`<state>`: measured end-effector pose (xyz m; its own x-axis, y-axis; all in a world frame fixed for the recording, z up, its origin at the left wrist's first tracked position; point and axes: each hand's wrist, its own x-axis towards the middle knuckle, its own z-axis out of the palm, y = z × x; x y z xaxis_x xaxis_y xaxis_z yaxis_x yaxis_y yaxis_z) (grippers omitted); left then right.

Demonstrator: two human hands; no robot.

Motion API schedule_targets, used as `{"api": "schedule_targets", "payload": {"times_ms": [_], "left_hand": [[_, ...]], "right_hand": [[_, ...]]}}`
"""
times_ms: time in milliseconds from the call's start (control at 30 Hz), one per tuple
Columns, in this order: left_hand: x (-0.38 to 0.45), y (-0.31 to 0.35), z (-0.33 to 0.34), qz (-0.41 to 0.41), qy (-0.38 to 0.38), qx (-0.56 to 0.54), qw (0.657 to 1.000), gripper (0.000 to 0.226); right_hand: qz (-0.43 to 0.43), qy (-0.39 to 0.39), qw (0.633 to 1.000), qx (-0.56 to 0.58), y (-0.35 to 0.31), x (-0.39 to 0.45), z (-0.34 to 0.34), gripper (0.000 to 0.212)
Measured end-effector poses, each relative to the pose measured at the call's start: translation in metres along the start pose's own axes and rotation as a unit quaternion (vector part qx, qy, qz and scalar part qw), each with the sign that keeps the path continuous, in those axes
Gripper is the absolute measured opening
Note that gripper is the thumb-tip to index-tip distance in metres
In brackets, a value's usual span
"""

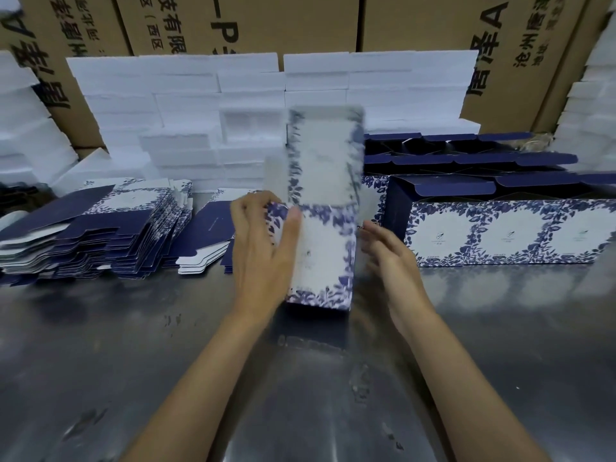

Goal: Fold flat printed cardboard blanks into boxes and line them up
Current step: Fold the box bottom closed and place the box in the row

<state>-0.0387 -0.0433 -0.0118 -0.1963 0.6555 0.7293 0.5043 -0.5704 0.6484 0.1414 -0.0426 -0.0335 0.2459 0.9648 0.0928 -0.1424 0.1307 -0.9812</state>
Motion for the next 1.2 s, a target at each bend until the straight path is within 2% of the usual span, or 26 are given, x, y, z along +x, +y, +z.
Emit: {"api": "schedule_targets", "payload": {"times_ms": [67, 133, 167, 200, 233, 300, 367, 433, 500, 633, 700, 767, 833, 900, 967, 1100, 1200], "left_hand": [[-0.011, 0.007, 0.001, 0.042, -0.020, 0.019, 0.999, 0.034], [-0.020, 0.013, 0.001, 0.067, -0.047, 0.014, 0.997, 0.045], [-0.024, 0.018, 0.000, 0.053, -0.049, -0.009, 0.997, 0.051], [-0.026, 0.023, -0.001, 0.025, -0.043, -0.042, 0.998, 0.052], [-0.027, 0.027, -0.001, -0.002, -0.032, -0.071, 0.997, 0.051], [-0.027, 0.031, -0.001, -0.052, -0.016, -0.100, 0.994, 0.046], [-0.023, 0.033, -0.002, -0.108, -0.038, -0.102, 0.988, 0.043], [-0.019, 0.034, -0.004, -0.163, -0.092, -0.083, 0.979, 0.038], [-0.017, 0.036, -0.005, -0.212, -0.165, -0.079, 0.960, 0.032], [-0.004, 0.039, -0.009, -0.280, -0.216, -0.062, 0.933, 0.035], [0.007, 0.042, -0.012, -0.273, -0.263, -0.029, 0.925, 0.032], [0.017, 0.046, -0.014, -0.226, -0.303, 0.049, 0.924, 0.031], [0.026, 0.050, -0.013, -0.180, -0.329, 0.139, 0.917, 0.033], [0.036, 0.054, -0.012, -0.173, -0.345, 0.195, 0.902, 0.031], [0.044, 0.057, -0.010, -0.182, -0.349, 0.219, 0.893, 0.036], [0.047, 0.054, -0.006, -0.145, -0.362, 0.235, 0.890, 0.039], [0.056, 0.050, -0.007, -0.174, -0.378, 0.203, 0.886, 0.034]], "right_hand": [[0.022, -0.008, 1.000, -0.018, -0.008, -0.004, -0.003, 0.028], [0.062, -0.029, 0.998, 0.007, -0.019, -0.011, -0.005, 0.070], [0.071, -0.035, 0.997, 0.022, -0.023, -0.014, -0.006, 0.094], [0.068, -0.040, 0.997, 0.027, -0.025, -0.017, -0.008, 0.111], [0.053, -0.041, 0.998, 0.017, -0.026, -0.019, -0.011, 0.115], [0.012, -0.048, 0.999, -0.017, -0.029, -0.026, -0.016, 0.089], [-0.001, -0.071, 0.996, -0.048, -0.037, -0.033, -0.018, 0.066], [-0.002, -0.079, 0.996, -0.049, -0.042, -0.034, -0.017, 0.067], [-0.011, -0.081, 0.996, -0.047, -0.041, -0.033, -0.016, 0.078], [-0.022, -0.076, 0.996, -0.046, -0.037, -0.035, -0.017, 0.080], [-0.015, -0.070, 0.996, -0.050, -0.037, -0.035, -0.017, 0.085], [-0.010, -0.063, 0.996, -0.054, -0.037, -0.035, -0.016, 0.087], [-0.009, -0.056, 0.997, -0.057, -0.038, -0.035, -0.015, 0.084], [-0.008, -0.054, 0.997, -0.062, -0.038, -0.035, -0.015, 0.081], [-0.007, -0.054, 0.996, -0.067, -0.038, -0.035, -0.015, 0.081], [-0.003, -0.050, 0.996, -0.068, -0.039, -0.036, -0.014, 0.081], [-0.008, -0.045, 0.997, -0.061, -0.040, -0.036, -0.013, 0.078]]}}
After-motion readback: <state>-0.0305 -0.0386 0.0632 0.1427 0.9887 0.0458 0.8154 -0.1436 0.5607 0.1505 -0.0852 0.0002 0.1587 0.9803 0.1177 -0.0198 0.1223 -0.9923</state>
